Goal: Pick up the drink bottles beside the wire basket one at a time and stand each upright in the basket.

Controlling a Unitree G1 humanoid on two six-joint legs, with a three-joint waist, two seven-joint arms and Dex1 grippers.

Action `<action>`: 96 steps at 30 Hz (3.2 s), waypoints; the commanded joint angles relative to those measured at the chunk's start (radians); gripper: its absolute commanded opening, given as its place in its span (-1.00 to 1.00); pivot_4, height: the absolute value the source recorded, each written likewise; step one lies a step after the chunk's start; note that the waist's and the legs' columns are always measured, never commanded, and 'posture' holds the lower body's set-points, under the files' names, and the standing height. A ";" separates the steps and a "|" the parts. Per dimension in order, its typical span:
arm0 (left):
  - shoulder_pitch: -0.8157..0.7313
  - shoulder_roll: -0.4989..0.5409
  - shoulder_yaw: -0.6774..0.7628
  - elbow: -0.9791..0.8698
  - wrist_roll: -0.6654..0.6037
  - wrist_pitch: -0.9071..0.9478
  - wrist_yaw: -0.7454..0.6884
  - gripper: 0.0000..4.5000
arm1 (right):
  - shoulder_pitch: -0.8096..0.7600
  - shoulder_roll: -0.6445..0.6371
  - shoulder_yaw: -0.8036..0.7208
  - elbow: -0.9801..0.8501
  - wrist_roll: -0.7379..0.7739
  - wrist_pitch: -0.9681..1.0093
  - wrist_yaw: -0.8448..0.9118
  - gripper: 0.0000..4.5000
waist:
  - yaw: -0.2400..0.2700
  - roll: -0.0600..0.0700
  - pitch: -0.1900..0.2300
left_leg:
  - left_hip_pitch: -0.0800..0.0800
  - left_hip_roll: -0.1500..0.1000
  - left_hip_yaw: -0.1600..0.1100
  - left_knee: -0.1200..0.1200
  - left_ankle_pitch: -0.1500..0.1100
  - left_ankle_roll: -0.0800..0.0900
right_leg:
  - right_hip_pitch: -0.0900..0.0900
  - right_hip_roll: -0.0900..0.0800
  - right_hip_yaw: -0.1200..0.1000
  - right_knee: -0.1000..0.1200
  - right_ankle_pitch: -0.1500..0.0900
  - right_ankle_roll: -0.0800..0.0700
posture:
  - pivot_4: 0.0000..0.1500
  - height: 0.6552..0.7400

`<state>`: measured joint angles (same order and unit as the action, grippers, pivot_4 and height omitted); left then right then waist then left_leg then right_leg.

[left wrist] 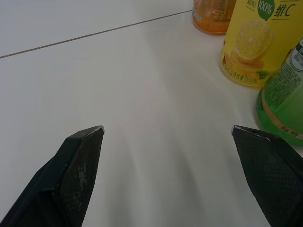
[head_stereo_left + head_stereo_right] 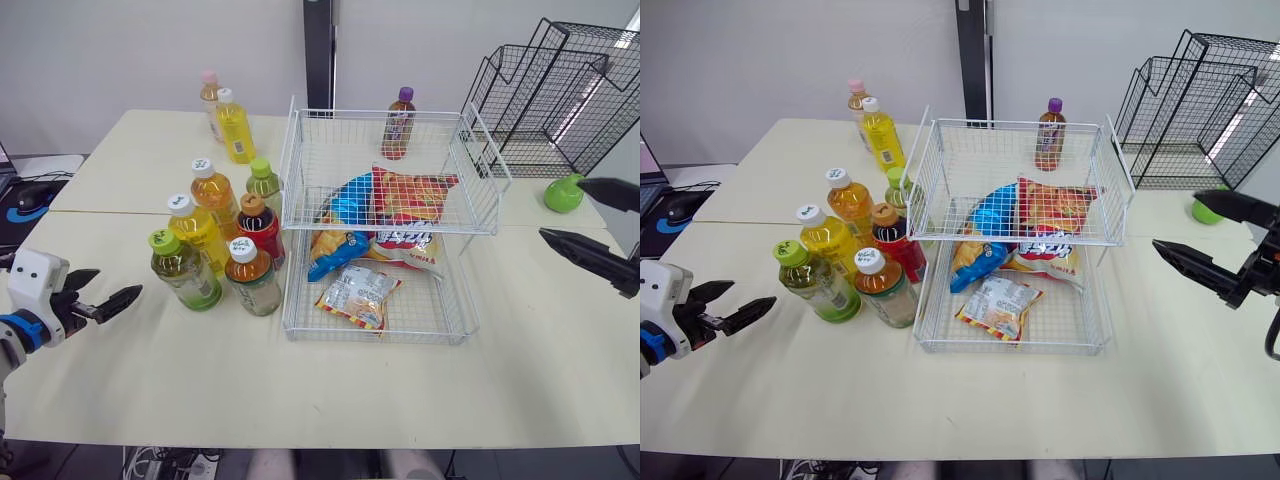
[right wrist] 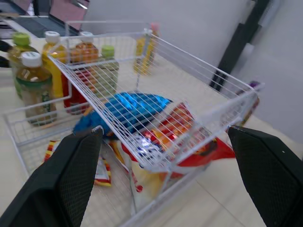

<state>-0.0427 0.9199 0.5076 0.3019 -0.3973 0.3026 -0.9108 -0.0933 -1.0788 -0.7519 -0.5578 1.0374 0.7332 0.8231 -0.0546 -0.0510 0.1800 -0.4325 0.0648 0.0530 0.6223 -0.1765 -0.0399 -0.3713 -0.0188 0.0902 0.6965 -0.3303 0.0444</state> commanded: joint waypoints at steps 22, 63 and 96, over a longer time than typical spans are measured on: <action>0.393 -0.218 0.444 -1.017 -0.506 0.464 0.334 1.00 | -0.547 0.218 0.750 0.196 -0.271 -0.242 0.383 1.00 | 0.017 -0.001 0.000 | -0.001 0.000 -0.010 0.004 -0.001 0.001 | -0.001 -0.002 -0.003 -0.001 0.000 0.000 | 1.00 0.69; -0.041 -0.329 -0.079 -1.027 -0.269 0.528 0.864 -0.23 | -0.535 0.209 0.715 0.156 -0.294 -0.194 0.406 1.00 | 0.023 -0.001 0.001 | -0.001 -0.001 -0.013 0.005 -0.001 0.001 | 0.003 0.009 -0.001 0.000 0.000 0.000 | 1.00 0.69; -0.024 0.200 0.385 -0.803 -0.701 0.718 0.315 -0.41 | -0.524 0.206 0.639 0.143 -0.263 -0.168 0.366 1.00 | 0.020 -0.002 0.006 | -0.002 0.000 -0.012 0.003 -0.001 0.001 | -0.002 0.007 -0.003 -0.001 -0.001 -0.002 | 1.00 0.69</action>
<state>-0.0333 1.0630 0.8301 -0.5079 -1.0397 0.9998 -0.5351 -0.6075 -0.8564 -0.0634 -0.3882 0.7396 0.5588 1.1966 -0.0344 -0.0529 0.1860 -0.4346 0.0653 0.0406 0.6255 -0.1775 -0.0391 -0.3739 -0.0115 0.0872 0.6955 -0.3314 0.0424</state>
